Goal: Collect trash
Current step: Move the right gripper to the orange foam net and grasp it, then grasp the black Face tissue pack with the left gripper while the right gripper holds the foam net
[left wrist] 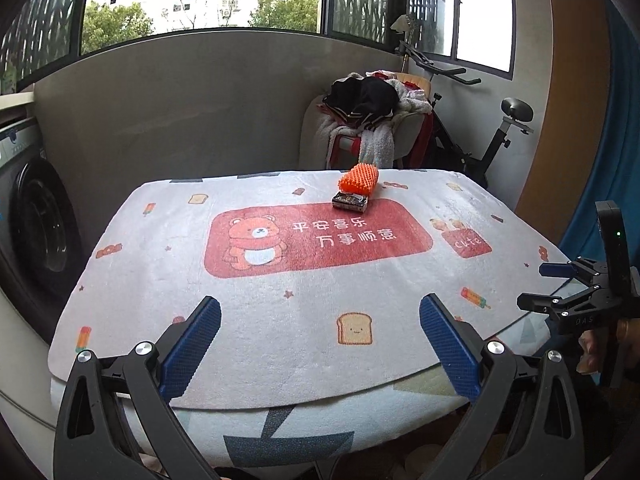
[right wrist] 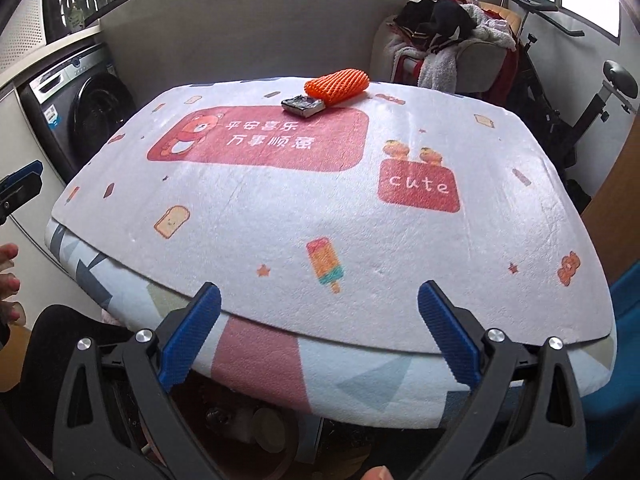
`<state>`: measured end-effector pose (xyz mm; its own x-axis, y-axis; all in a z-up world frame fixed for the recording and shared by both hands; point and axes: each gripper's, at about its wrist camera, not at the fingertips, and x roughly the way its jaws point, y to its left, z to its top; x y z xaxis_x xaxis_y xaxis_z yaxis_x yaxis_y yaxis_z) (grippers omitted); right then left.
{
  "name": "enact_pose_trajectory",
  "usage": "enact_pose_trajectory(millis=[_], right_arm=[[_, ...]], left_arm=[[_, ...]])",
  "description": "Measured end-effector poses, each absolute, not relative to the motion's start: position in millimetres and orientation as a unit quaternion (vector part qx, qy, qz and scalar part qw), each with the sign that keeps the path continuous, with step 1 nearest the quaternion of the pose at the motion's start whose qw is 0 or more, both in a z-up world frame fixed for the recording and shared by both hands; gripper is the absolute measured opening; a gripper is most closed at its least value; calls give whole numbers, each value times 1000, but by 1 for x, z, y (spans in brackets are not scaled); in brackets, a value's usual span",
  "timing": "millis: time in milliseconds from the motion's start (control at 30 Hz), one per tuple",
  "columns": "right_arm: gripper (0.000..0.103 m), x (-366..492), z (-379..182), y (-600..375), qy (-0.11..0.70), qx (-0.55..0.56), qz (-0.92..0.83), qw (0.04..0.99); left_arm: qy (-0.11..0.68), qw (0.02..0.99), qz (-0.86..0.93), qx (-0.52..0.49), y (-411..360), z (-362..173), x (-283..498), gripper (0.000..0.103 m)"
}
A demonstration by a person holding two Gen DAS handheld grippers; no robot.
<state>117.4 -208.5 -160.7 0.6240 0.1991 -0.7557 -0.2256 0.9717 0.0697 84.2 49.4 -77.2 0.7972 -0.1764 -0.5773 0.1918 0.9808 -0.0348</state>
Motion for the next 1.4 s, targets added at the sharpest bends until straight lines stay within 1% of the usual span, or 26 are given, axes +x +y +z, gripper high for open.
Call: enact_pose_trajectory(millis=[200, 400, 533, 633, 733, 867, 900, 933, 1033, 1067, 1133, 1233, 1400], right_arm=[[97, 170, -146, -225, 412, 17, 122, 903], [97, 247, -140, -227, 416, 71, 139, 896], [97, 319, -137, -206, 414, 35, 103, 904], [97, 376, -140, -194, 415, 39, 91, 904], [97, 425, -148, -186, 410, 43, 76, 908], [97, 484, -173, -177, 433, 85, 66, 895], [93, 495, -179, -175, 438, 94, 69, 891], [85, 505, -187, -172, 446, 102, 72, 886], [78, 524, -205, -165, 467, 134, 72, 871], [73, 527, -210, -164, 474, 145, 78, 865], [27, 528, -217, -162, 487, 156, 94, 854], [24, 508, -204, -171, 450, 162, 113, 871], [24, 464, -173, -206, 395, 134, 117, 901]], left_arm=[[308, 945, -107, 5, 46, -71, 133, 97], [311, 942, -127, 4, 40, -79, 183, 97], [295, 943, -154, 6, 44, -80, 213, 97], [301, 943, -140, 25, 48, -83, 238, 97], [313, 938, -146, 12, 57, -87, 259, 97], [333, 935, -123, 12, 65, -95, 281, 97], [336, 934, -118, 10, 68, -97, 286, 97], [341, 933, -113, 8, 69, -99, 291, 97], [347, 932, -107, -4, 73, -105, 304, 97], [350, 931, -105, -7, 73, -107, 309, 97], [361, 926, -107, -19, 71, -113, 319, 97], [386, 914, -123, -38, 61, -122, 338, 97], [420, 894, -153, -17, 21, -144, 377, 97]])
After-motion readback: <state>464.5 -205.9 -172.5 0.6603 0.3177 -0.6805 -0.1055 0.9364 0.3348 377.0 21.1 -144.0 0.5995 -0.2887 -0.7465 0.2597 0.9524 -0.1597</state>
